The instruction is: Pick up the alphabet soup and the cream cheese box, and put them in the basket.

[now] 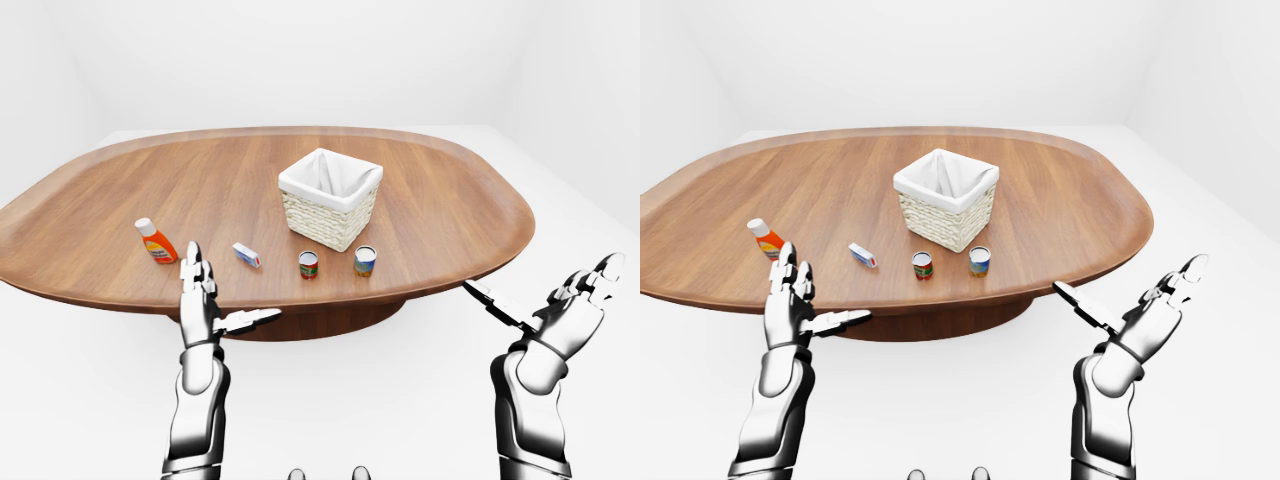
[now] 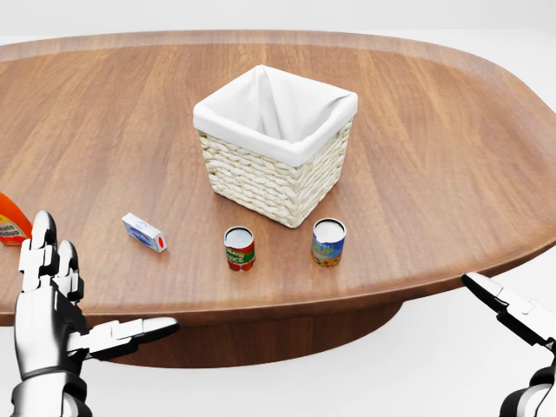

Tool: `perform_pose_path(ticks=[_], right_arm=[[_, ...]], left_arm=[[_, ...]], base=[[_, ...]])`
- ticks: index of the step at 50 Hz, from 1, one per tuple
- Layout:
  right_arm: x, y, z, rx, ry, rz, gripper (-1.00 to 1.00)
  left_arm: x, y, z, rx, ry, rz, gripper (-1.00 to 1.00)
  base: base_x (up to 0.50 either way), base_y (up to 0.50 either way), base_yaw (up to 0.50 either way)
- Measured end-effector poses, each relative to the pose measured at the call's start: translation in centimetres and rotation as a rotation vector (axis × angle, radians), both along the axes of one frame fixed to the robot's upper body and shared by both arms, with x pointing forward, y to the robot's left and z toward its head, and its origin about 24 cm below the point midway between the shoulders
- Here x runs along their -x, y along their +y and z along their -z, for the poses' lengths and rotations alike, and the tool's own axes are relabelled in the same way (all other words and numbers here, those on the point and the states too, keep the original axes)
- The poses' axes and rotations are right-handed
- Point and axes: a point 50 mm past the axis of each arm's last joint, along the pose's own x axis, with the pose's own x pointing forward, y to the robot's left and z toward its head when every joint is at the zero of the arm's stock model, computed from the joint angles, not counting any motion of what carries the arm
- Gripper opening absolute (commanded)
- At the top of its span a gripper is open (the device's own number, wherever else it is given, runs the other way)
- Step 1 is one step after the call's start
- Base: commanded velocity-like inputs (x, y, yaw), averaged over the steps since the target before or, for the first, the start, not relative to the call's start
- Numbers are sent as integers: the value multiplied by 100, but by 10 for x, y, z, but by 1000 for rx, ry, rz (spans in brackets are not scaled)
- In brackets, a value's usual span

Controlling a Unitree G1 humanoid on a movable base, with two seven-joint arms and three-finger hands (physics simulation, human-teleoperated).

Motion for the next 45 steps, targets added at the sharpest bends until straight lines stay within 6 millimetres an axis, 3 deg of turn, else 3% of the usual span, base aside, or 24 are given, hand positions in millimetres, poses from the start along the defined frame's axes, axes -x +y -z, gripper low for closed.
perform_pose_path(ticks=[26, 45], right_arm=[[-1, 0, 1, 7, 8, 1, 100], [-1, 0, 2, 13, 12, 2, 100]], left_arm=[[-3, -2, 5, 10, 19, 28, 100], [-3, -3, 5, 14, 22, 34, 100]], base=[[0, 0, 0], [29, 0, 0]])
